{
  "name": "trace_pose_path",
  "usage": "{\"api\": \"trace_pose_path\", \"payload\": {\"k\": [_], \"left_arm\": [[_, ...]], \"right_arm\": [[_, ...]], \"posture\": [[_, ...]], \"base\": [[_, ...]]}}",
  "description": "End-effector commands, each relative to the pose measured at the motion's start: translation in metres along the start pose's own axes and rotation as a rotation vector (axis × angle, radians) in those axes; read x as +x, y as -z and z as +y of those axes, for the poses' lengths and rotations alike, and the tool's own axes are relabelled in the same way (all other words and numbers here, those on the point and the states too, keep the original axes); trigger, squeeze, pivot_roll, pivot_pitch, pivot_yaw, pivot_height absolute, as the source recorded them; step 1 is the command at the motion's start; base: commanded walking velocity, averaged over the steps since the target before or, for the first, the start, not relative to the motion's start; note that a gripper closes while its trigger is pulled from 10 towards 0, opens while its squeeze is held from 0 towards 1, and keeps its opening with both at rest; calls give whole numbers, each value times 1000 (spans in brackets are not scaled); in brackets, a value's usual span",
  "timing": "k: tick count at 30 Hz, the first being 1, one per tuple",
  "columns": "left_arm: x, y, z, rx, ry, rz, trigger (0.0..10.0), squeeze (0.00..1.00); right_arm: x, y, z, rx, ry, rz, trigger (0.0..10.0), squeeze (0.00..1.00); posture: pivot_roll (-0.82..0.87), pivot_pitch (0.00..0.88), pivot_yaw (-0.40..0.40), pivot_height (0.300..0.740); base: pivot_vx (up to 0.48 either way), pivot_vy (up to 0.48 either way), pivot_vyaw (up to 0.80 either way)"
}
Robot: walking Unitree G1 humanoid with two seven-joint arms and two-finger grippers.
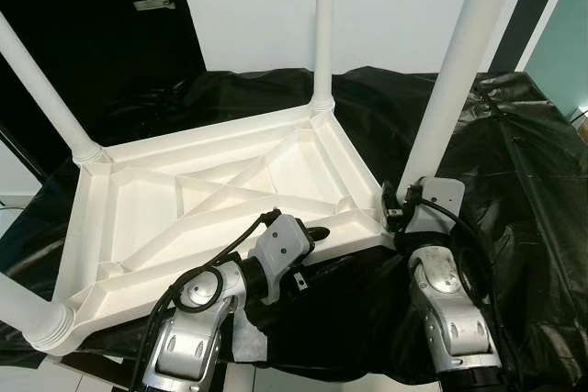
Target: Building children table
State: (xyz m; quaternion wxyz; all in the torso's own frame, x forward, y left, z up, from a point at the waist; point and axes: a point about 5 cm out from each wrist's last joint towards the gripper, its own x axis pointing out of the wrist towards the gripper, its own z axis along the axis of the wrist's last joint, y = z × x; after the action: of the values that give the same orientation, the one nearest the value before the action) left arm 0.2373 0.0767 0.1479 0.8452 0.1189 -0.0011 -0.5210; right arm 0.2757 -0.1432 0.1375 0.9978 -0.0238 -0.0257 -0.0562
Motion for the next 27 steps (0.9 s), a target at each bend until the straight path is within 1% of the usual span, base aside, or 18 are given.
{"api": "trace_pose_path", "payload": {"k": [1,2,3,4,7,9,11,13,14,15,16,17,18,19,22,23,24,27], "left_arm": [[0,2,7,-1,-132,13,10000,0],[1,2,7,0,-132,13,10000,0],[1,1,7,1,-132,13,10000,0],[1,1,7,1,-132,13,10000,0],[0,1,8,1,-138,14,10000,0],[-1,1,8,-2,-143,13,10000,0],[-1,1,8,-1,-145,13,10000,0],[-1,1,7,-3,-145,13,10000,0],[-1,1,7,-3,-145,13,10000,0],[-1,1,8,-3,-145,13,10000,0],[-1,1,8,-3,-145,13,10000,0],[-1,1,8,-3,-145,13,10000,0],[-1,1,8,-3,-145,13,10000,0],[-2,1,8,-2,-144,13,10000,0],[-1,1,9,-1,-143,15,10000,0],[-1,1,9,-1,-143,15,10000,0],[-1,1,9,1,-143,15,10000,0],[-1,1,10,1,-142,15,10000,0]], "right_arm": [[-3,15,-12,-31,54,76,10000,0],[-4,13,-12,-34,49,63,10000,110],[-4,11,-12,-37,44,55,10000,1000],[-4,11,-12,-37,44,55,10000,1000],[-5,7,-12,-26,-9,28,10000,1000],[-7,4,-15,-35,-67,6,10000,1000],[-8,4,-18,-14,-97,8,10000,1000],[-9,3,-24,-15,-171,0,10000,1000],[-9,3,-24,-15,-171,0,10000,1000],[-9,2,-27,-19,-217,-9,10000,827],[-9,2,-27,-19,-217,-9,10000,827],[-9,1,-29,-17,-259,-11,10000,125],[-9,1,-29,-17,-259,-11,10000,125],[-8,1,-33,-13,-316,-12,10000,0],[-3,-1,-41,-38,-444,-11,10000,0],[-3,-1,-41,-38,-444,-11,10000,0],[1,-1,-41,-61,-522,3,10000,0],[6,-1,-39,-94,-619,10,10000,0]], "posture": [[-65,21,48,740],[-66,22,45,740],[-67,23,44,740],[-67,23,44,740],[-69,28,42,740],[-67,33,39,740],[-68,33,39,740],[-69,37,39,740],[-69,37,39,740],[-70,38,40,740],[-70,38,40,740],[-71,38,41,740],[-71,38,41,740],[-70,38,42,740],[-69,36,44,740],[-69,36,44,740],[-68,36,47,740],[-66,34,51,740]], "base": [[0,0,0],[0,0,0],[0,0,0],[0,0,0],[0,0,0],[0,0,0],[0,0,0],[0,0,0],[0,0,0],[0,0,0],[0,0,0],[0,0,0],[0,0,0],[0,0,0],[0,0,0],[0,0,0],[0,0,0],[0,0,0]]}}
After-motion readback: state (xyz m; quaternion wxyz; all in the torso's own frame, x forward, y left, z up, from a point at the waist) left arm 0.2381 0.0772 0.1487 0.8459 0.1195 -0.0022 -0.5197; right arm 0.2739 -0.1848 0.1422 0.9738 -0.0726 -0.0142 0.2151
